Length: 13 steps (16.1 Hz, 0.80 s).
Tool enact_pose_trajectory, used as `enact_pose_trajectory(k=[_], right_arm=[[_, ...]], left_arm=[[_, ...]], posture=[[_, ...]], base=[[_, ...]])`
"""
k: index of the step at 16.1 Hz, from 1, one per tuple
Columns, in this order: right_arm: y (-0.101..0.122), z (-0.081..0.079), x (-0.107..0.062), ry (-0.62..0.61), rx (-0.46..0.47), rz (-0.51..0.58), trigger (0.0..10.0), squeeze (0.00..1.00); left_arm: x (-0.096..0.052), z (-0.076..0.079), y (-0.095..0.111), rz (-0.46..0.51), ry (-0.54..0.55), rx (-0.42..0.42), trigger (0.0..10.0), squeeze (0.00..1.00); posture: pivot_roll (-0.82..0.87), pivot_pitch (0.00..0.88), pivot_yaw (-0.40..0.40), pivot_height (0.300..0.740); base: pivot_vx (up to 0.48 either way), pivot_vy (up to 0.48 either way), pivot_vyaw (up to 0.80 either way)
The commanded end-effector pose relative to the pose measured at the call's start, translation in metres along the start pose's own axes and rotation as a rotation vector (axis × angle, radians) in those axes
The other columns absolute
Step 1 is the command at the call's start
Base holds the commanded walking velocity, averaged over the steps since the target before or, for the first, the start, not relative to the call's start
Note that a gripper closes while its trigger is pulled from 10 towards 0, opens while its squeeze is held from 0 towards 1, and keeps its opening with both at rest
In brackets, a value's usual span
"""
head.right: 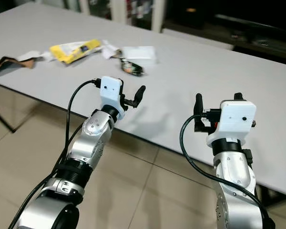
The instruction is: Picking trash to rubbish bin
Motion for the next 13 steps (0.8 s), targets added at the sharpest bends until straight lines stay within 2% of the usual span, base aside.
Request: enact_pose_trajectory(k=[1, 13], right_arm=[[-0.0006, 0.0, 0.001, 0.008, 0.002, -0.001, 10.0, 0.0], [-0.0022, -0.0015, 0.0012, 0.006, 0.0, -0.001, 10.0, 0.0]], left_arm=[[0.002, -0.0006, 0.0018, 0.001, 0.011, -0.004, 10.0, 0.0], [0.0002, 0.0014, -0.0019, -0.013, -0.005, -0.001, 10.0, 0.0]], posture=[[0.1, 0.057, -0.053, 0.74], [0.1, 0.067, -0.052, 0.74]], base=[[0.472, 0.0, 0.0], [0.466, 0.0, 0.0]])
Point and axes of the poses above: a point about 5 cm out from each wrist's last joint towards the gripper, its own x axis pointing out of the wrist towards the gripper, its own y axis along the axis of the wrist's last joint, z = x × y, the point moved 1 cm from there along x, pointing out of the wrist towards the gripper, and after that the axes turned 14 degrees about x, right-handed, at the moved point
